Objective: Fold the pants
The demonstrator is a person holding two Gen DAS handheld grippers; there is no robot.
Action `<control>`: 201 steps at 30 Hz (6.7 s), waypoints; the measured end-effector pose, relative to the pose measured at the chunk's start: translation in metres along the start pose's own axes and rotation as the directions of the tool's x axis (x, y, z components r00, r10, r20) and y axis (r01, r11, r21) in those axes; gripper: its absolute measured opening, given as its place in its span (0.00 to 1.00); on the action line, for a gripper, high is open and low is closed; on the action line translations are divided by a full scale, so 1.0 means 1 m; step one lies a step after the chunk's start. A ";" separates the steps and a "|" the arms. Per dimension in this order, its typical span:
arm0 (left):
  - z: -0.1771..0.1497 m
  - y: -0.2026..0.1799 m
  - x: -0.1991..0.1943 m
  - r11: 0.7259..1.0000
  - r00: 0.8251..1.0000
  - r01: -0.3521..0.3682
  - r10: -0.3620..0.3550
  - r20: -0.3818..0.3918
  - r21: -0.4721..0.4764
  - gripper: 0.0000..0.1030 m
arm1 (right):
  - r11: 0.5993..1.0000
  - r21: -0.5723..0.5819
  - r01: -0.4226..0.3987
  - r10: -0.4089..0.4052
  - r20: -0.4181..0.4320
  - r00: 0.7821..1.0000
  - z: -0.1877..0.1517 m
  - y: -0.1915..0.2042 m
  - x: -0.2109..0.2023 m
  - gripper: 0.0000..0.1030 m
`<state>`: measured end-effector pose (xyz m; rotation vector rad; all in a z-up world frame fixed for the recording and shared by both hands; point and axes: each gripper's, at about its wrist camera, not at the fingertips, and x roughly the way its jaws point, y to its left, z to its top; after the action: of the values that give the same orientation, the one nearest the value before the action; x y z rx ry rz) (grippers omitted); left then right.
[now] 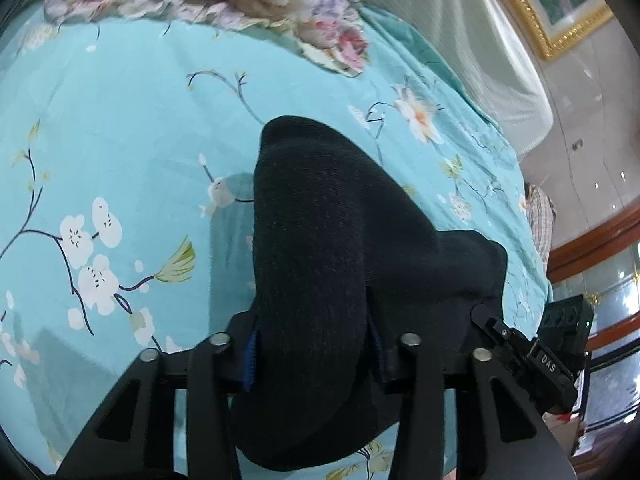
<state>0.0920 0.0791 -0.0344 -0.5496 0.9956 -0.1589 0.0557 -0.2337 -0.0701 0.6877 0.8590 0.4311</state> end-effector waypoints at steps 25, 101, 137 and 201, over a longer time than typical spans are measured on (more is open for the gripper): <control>0.001 0.021 -0.102 0.999 0.983 -0.038 0.036 0.182 0.005 0.30 | 0.987 -0.143 -0.069 0.067 -0.015 0.998 0.007 0.078 0.013 0.39; 0.048 0.141 -0.112 0.965 0.951 -0.193 0.228 0.207 -0.178 0.73 | 0.918 -0.380 -0.114 0.064 -0.142 0.988 0.052 0.169 0.152 0.79; -0.032 0.082 -0.133 0.914 0.860 -0.404 0.394 0.325 -0.040 0.79 | 0.715 -0.697 -0.056 0.005 -0.074 0.997 -0.030 0.204 0.105 0.91; -0.044 0.090 -0.106 0.879 0.816 -0.476 0.448 0.366 -0.014 0.82 | 0.704 -0.709 0.025 -0.002 0.033 0.999 -0.040 0.187 0.124 0.97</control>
<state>-0.0125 0.1793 -0.0192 -0.2354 0.7324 0.3318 0.0828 -0.0120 -0.0240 -0.0412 0.5912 0.6883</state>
